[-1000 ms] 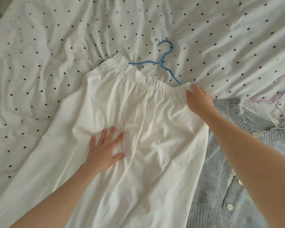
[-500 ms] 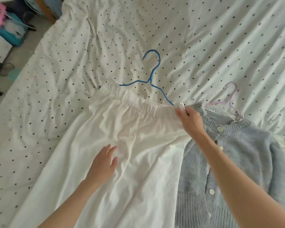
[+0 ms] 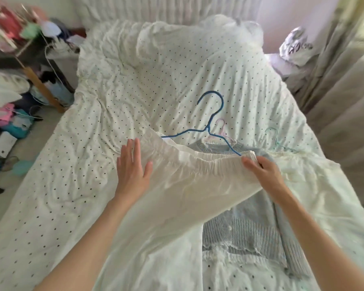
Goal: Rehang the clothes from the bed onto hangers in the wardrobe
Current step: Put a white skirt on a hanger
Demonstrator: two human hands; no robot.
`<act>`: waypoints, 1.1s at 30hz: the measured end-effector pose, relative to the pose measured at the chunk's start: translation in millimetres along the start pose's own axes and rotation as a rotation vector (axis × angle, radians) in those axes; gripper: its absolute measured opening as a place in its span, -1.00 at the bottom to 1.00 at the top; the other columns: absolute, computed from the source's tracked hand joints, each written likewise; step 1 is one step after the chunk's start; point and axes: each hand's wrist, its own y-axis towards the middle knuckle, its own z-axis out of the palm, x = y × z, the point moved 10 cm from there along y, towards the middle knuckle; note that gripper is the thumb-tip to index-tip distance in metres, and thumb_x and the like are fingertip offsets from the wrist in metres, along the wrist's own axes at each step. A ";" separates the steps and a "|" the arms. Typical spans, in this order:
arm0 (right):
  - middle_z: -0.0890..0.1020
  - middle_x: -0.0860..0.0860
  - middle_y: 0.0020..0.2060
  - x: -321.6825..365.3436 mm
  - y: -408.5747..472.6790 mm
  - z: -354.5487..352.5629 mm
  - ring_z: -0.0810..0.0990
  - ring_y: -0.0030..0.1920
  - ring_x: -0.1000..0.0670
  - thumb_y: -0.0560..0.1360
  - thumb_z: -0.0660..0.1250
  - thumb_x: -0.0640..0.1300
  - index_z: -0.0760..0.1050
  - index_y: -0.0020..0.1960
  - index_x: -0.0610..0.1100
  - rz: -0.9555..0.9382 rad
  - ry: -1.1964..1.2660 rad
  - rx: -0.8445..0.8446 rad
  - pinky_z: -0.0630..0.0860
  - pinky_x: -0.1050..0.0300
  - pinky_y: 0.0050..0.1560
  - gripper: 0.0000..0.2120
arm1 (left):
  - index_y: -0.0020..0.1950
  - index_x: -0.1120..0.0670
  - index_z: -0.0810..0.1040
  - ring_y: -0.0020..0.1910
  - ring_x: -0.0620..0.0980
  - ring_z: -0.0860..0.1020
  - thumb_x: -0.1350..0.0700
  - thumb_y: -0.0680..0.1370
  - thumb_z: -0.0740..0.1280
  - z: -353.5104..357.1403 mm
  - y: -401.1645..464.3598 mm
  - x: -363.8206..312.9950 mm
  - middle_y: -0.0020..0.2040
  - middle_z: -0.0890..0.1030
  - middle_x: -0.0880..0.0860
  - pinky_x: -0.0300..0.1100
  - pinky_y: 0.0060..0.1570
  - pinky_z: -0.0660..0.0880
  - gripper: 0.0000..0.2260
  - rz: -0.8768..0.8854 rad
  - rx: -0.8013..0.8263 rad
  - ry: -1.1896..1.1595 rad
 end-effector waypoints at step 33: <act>0.30 0.04 -0.51 -99.8 -740.4 -438.5 0.28 -0.42 0.01 0.31 0.22 0.34 0.36 -0.35 -0.13 0.438 -0.237 -1.546 0.20 0.13 -0.36 -0.50 | 0.08 0.20 0.55 0.01 0.15 0.53 0.15 0.56 0.26 -22.0 -457.1 -639.3 0.01 0.62 0.12 -0.04 0.02 0.40 -0.83 1.425 0.547 -0.780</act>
